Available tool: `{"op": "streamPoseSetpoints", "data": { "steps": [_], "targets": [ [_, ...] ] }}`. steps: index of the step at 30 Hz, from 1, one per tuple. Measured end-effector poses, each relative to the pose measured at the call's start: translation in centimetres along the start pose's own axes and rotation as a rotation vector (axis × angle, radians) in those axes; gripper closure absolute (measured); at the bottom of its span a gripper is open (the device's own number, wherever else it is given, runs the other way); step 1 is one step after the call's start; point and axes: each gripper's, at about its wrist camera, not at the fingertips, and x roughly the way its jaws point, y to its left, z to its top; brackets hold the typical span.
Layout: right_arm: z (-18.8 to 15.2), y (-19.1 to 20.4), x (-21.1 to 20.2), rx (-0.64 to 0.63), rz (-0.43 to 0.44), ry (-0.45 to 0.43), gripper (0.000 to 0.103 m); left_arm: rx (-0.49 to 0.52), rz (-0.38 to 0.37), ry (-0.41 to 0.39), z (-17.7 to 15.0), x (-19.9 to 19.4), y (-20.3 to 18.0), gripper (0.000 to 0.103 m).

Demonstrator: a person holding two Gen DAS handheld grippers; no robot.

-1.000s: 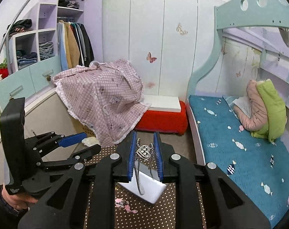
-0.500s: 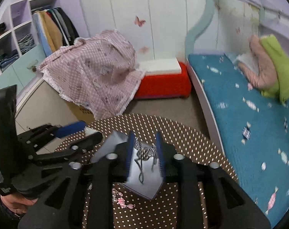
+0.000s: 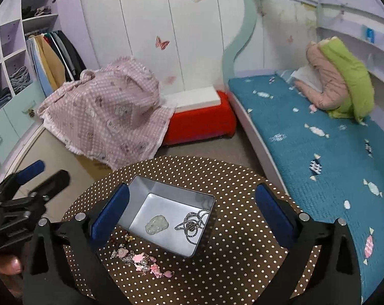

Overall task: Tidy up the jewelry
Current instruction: 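Carry the chain into the metal box with the right tool while the left drops the pendant in, then withdraw both open tools from the metal box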

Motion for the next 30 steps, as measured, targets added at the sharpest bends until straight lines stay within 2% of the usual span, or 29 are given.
{"op": "streamPoseSetpoints", "data": {
  "steps": [9,17,30],
  "targets": [
    [-0.4,1.9,-4.8,-0.009,-0.009,-0.115,0.007,-0.038,0.051,-0.097,-0.5,-6.3,1.1,0.005],
    [-1.3,3.8,-8.8,-0.029,-0.033,-0.203,0.007,-0.069,0.067,-0.156,-0.7,-10.7,1.7,0.005],
    [-4.8,5.7,-13.1,-0.052,-0.082,-0.282,0.007,-0.074,0.1,-0.186,-3.2,-14.2,1.9,0.005]
  ]
}}
